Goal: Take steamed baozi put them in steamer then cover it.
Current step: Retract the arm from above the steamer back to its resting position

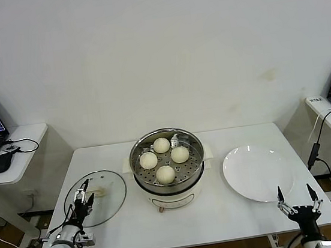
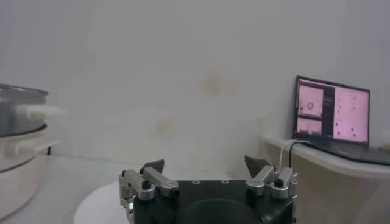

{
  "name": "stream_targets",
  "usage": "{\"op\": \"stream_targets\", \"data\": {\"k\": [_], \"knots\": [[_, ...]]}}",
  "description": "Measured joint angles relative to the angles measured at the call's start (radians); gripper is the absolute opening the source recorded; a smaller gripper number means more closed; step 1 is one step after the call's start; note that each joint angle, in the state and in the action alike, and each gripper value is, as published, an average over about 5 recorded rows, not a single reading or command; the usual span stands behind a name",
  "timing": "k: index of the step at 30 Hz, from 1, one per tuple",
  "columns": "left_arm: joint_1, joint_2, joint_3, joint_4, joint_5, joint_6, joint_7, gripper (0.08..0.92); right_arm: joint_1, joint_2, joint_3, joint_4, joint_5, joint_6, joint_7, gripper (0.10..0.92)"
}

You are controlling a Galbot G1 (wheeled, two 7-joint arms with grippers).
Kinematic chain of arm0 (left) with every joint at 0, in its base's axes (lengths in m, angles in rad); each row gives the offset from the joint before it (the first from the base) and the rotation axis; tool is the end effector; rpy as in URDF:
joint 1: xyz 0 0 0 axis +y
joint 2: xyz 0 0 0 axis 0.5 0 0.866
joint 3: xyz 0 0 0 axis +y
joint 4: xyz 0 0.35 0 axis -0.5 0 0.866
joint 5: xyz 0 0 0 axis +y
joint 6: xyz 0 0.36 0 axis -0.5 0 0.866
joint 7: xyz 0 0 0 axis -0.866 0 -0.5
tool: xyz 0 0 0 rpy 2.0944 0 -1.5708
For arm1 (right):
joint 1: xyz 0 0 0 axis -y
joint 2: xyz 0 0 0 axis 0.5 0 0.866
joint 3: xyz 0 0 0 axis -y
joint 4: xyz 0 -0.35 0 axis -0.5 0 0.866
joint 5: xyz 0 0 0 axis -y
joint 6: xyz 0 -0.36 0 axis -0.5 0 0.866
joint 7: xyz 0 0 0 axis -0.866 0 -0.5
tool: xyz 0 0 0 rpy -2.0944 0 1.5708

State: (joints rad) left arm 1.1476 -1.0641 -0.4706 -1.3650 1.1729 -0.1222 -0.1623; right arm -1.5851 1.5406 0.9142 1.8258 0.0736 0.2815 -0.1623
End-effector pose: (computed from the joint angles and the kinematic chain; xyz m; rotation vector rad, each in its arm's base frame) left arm 0.3121 0.1892 -0.4128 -0.2676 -2.0824 -2.2784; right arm 0.1459 -0.1404 -0.3841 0.2784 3.1143 -0.2438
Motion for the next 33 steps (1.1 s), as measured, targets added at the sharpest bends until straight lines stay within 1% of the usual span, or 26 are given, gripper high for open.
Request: {"op": "stream_targets", "data": {"k": [21, 25, 33], "knots": [[-0.172, -0.018, 0.053, 0.171, 0.008, 0.002, 0.001, 0.814, 0.003, 0.019, -0.009, -0.042, -0.025, 0.015, -0.004, 0.823], [-0.184, -0.017, 0.057, 0.188, 0.004, 0.002, 0.004, 0.732, 0.006, 0.019, -0.011, -0.050, -0.027, 0.015, -0.006, 0.823], [-0.197, -0.020, 0.059, 0.219, 0.001, 0.000, 0.006, 0.499, 0.013, 0.019, -0.019, -0.061, -0.030, 0.015, -0.008, 0.823]]}}
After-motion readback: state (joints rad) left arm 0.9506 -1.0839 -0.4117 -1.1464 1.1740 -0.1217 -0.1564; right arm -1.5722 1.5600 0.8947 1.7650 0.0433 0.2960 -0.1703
